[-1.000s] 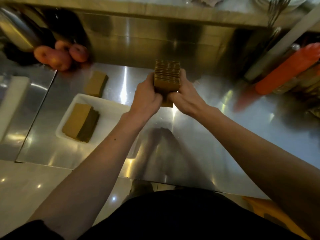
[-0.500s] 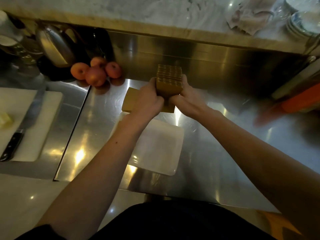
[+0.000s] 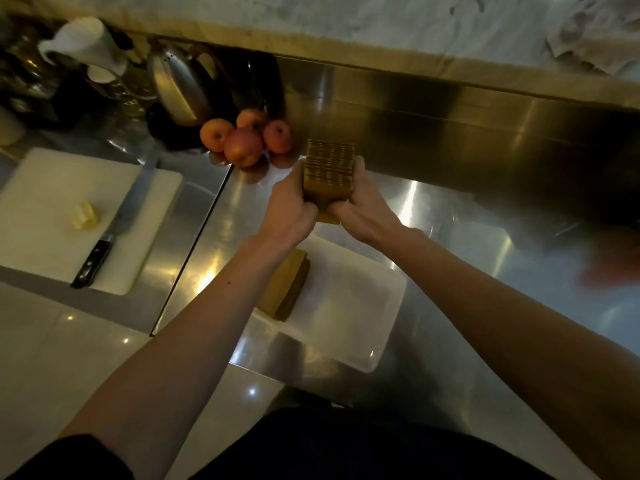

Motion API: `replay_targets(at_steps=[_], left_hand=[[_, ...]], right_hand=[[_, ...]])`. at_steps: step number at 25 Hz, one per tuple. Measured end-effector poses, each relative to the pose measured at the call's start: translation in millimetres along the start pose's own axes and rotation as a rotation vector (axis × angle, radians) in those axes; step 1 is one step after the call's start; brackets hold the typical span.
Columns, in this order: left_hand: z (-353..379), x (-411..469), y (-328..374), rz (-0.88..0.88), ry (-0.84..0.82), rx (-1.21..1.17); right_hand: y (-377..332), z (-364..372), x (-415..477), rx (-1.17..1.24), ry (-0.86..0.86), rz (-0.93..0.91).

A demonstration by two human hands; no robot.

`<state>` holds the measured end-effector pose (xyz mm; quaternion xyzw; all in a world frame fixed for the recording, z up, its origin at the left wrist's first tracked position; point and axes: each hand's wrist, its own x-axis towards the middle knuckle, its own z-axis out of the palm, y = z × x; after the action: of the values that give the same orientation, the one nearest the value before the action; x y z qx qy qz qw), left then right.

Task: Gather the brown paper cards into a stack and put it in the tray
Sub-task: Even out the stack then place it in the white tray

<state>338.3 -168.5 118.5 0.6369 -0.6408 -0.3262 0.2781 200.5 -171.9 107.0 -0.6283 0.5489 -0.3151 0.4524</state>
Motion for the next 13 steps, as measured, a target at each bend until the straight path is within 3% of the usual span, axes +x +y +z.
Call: replay_targets(at_steps=[6,13], left_hand=[[-7.5,48.7,-56.3,0.101,-0.048,-0.057],[-12.4,78.2,-101.8,0.025,-0.183,-0.153]], right_hand=[[10.6,36.1,46.9,-0.009,0.013,0.028],[24.6,75.7,81.9,0.003,0.017,0.209]])
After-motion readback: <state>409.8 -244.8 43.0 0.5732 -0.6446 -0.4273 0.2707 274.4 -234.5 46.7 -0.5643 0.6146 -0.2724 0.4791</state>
